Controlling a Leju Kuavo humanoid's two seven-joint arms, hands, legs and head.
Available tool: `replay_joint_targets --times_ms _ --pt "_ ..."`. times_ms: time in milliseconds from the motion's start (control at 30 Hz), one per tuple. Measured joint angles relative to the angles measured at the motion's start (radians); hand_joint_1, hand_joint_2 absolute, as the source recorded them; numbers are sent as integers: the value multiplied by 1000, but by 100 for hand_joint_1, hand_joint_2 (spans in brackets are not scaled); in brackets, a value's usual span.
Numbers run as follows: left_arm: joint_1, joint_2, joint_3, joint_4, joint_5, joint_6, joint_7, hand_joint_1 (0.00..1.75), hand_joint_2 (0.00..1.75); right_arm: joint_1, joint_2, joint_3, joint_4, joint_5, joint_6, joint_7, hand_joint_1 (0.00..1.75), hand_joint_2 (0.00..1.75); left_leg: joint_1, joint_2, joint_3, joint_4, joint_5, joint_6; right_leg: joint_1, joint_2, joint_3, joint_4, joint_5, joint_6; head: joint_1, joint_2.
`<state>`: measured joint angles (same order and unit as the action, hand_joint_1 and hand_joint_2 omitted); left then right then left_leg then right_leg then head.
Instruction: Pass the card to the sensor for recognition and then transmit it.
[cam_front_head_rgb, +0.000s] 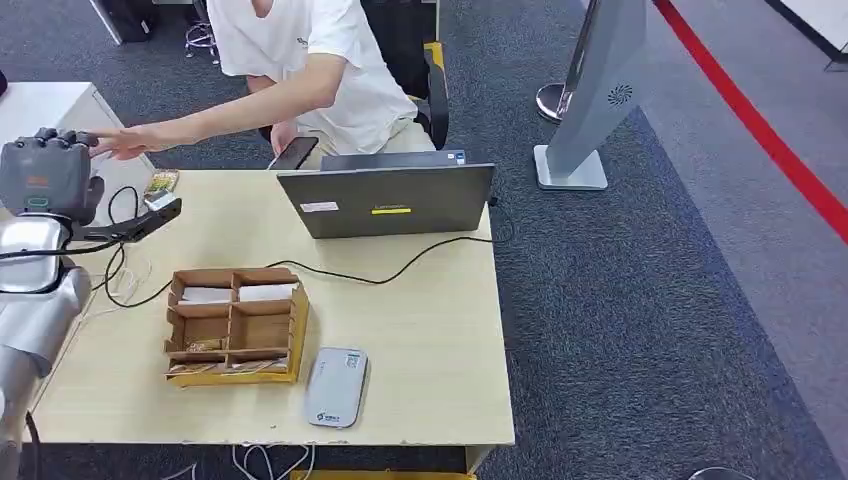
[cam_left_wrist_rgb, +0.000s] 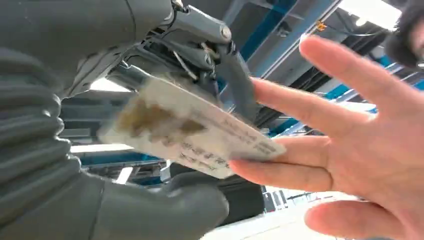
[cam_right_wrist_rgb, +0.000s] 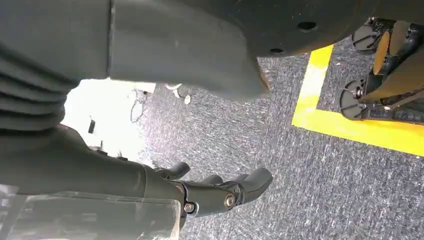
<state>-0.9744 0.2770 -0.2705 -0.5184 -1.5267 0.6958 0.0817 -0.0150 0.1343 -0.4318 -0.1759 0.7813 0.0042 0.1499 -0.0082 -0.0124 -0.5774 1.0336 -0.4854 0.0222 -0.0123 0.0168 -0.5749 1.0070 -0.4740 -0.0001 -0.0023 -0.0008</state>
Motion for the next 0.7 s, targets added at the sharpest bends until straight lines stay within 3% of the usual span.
replay_joint_targets --times_ms 700 --pt "115 -24 0 -154 53 1 -84 0 175 0 -2 -5 0 8 -5 -7 0 175 0 0 0 0 0 0 0 0 0 0 0 0 0 0"
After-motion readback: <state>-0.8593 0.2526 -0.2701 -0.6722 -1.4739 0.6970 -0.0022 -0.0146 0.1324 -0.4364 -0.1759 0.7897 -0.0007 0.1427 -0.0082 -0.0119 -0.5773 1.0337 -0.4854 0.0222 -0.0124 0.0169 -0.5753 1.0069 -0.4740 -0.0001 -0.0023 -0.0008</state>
